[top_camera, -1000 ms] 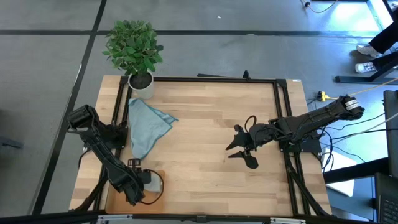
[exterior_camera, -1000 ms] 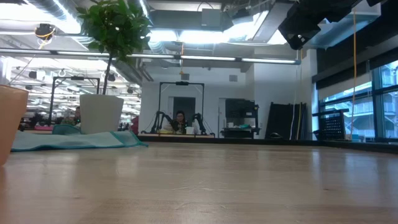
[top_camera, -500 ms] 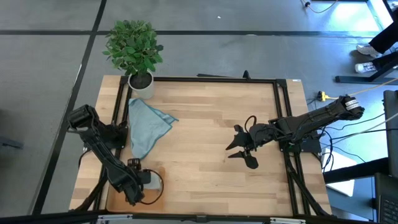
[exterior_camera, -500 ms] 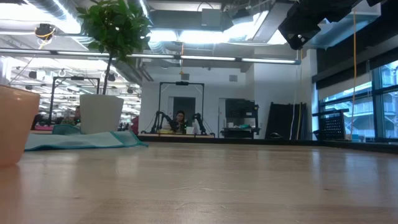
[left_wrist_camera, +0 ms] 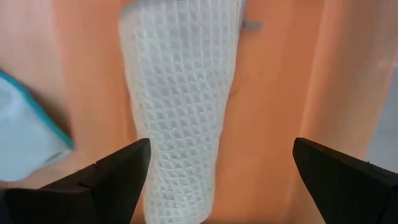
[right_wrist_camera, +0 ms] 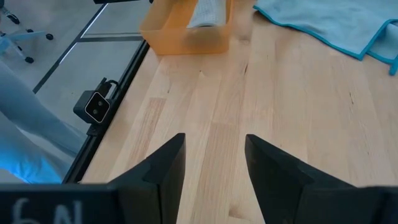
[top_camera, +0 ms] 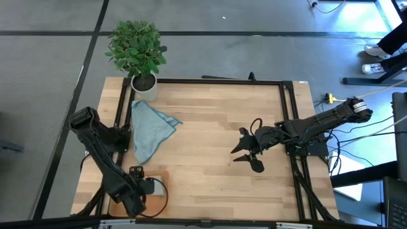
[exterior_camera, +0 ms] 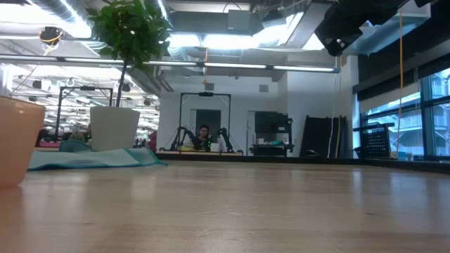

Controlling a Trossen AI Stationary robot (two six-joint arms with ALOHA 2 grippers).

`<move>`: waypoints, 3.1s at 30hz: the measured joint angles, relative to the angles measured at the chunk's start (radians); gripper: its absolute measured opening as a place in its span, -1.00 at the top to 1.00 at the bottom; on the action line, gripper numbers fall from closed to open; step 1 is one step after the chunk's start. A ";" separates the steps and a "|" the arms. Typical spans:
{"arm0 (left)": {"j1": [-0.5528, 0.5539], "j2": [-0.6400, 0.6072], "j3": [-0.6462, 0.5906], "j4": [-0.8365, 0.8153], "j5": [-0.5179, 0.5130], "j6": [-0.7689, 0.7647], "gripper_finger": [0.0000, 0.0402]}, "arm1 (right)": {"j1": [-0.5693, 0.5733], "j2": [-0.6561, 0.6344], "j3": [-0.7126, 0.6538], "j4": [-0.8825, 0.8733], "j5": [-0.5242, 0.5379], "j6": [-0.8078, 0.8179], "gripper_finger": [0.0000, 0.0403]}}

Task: Roll microfiber towels into tight, uniform cylinder then place into a basket
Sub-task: Fold the blue microfiber towel

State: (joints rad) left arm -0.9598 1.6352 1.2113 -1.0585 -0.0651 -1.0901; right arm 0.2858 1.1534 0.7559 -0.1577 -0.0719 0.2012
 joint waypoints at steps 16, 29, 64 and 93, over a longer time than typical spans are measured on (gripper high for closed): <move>-0.016 0.000 -0.024 0.304 -0.038 -0.073 -0.90 | 0.000 0.000 0.000 0.000 0.000 0.000 0.17; 0.028 0.000 -0.278 0.650 0.080 -0.113 -0.90 | 0.000 0.000 0.000 0.000 0.000 0.000 0.17; 0.164 -0.370 -0.300 0.319 -0.079 -0.237 -0.90 | 0.000 0.000 0.000 0.006 0.000 0.000 0.17; 0.398 -0.414 -0.300 -0.030 -0.155 -0.576 -0.90 | -0.337 0.509 0.506 -0.037 -0.061 0.110 0.17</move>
State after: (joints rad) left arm -0.5621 1.2217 0.9115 -1.0887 -0.2199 -1.6661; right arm -0.0515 1.6623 1.2621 -0.1943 -0.1328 0.3114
